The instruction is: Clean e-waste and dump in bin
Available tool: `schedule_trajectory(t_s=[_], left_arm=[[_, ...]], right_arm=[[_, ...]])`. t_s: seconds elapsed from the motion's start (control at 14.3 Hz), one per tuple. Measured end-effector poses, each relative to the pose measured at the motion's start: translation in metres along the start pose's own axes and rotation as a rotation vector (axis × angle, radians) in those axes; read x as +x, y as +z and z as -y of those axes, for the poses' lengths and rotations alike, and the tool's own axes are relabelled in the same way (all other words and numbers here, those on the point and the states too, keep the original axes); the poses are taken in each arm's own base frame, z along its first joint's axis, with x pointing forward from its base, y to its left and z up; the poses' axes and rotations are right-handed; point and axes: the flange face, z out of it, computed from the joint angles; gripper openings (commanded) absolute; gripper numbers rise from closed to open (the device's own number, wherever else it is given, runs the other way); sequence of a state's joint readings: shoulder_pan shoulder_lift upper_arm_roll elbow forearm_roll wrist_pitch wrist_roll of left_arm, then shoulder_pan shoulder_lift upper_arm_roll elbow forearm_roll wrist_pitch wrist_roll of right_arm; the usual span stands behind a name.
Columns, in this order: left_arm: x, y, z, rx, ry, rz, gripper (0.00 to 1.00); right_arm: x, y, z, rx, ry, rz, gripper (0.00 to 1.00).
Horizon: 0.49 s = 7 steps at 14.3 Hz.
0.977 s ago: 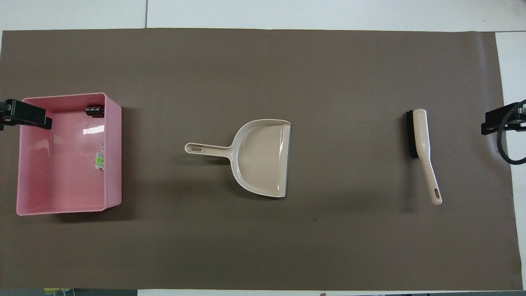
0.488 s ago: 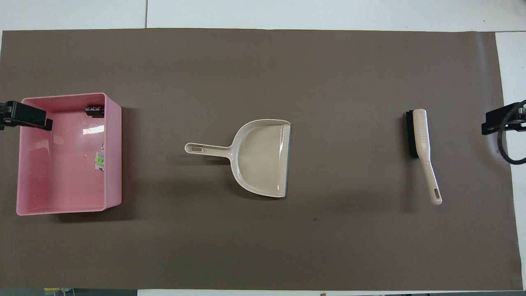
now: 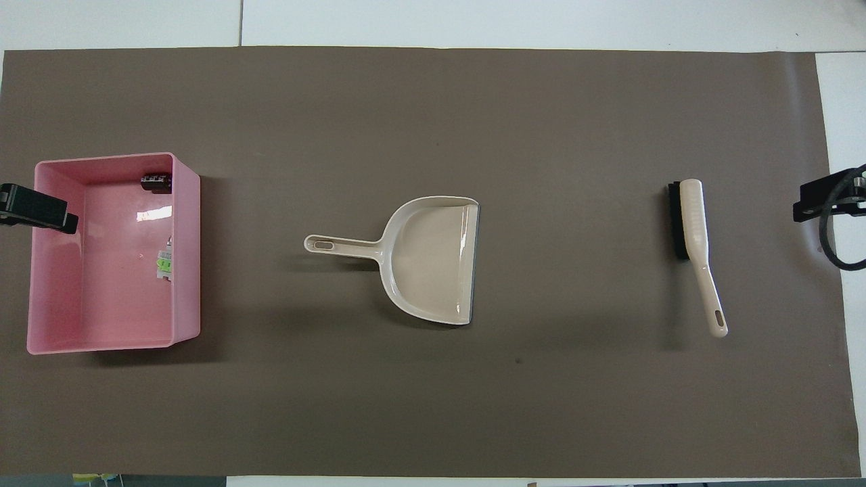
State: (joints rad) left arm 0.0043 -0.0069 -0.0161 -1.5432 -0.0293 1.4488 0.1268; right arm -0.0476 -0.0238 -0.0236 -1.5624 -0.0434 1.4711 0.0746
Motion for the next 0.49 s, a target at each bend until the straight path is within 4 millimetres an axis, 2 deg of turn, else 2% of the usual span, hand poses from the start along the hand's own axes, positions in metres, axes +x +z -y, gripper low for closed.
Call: schedule_trajectory(t_s=[0.49], left_arm=[[-0.0015,-0.0003,-0.0002,0.000,0.000,0.006,1.00]], right_arm=[[0.0000,0.0000,-0.0002,0.000,0.000,0.000,1.00]])
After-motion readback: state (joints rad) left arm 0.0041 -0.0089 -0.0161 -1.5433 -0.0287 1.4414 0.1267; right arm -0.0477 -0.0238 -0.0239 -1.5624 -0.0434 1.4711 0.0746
